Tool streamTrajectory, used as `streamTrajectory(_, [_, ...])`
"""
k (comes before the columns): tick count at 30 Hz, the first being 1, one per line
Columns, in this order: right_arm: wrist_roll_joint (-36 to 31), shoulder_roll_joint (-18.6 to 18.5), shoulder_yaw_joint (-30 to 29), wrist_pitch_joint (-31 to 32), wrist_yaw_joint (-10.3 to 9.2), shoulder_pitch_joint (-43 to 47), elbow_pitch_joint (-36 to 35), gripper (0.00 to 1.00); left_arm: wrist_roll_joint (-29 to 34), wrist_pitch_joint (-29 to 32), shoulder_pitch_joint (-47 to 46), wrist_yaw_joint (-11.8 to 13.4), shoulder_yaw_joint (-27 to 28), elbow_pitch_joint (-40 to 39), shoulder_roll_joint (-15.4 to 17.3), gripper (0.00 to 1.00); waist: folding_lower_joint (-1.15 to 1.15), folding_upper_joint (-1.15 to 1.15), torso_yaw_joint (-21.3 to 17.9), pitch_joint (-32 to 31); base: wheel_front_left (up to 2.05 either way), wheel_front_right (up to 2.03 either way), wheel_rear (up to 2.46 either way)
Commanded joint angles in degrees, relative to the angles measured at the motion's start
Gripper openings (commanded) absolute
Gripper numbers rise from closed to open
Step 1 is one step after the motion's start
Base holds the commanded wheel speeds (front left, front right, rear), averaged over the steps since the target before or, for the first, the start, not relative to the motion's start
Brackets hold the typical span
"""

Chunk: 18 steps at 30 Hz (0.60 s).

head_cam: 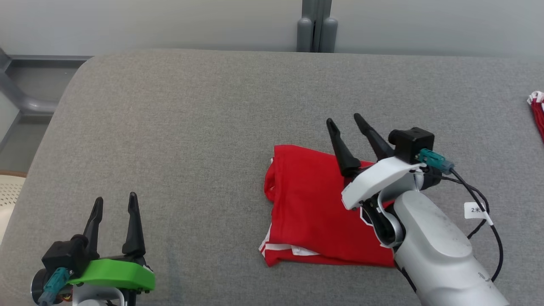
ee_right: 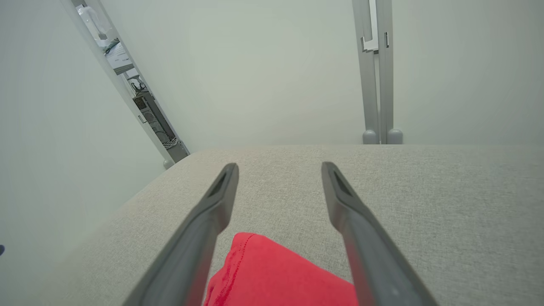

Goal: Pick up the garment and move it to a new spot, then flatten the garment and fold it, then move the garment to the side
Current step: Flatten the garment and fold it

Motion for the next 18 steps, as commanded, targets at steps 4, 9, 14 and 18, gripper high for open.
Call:
streamTrajectory(4, [-5.26, -1.11, -6.48, -0.22, -0.09, 4.21, -4.18, 1.00, 0.99, -0.15, 1.16, -0.15, 0.53, -0.45, 0.15, 1.00, 0.00, 0.00, -1.45, -1.37, 0.00, 0.00, 0.00])
streamTrajectory(9, [-9.00, -2.06, -11.15, -0.22, -0.09, 9.12, -9.18, 1.00, 1.32, -0.15, 1.85, -0.15, 0.90, -0.78, 0.31, 1.00, 0.00, 0.00, -2.89, -2.03, 0.00, 0.00, 0.00])
streamTrajectory(14, [-11.13, -3.24, -13.01, -0.22, -0.09, 14.55, -13.66, 1.00, 1.38, -0.15, 2.56, -0.15, 1.37, -0.87, 0.53, 1.00, 0.00, 0.00, -4.50, -2.78, 0.00, 0.00, 0.00])
streamTrajectory(18, [-11.87, -3.74, -13.84, -0.23, -0.09, 18.49, -16.59, 1.00, 1.76, -0.15, 2.88, -0.15, 1.83, -0.79, 0.77, 1.00, 0.00, 0.00, -5.81, -3.60, 0.00, 0.00, 0.00])
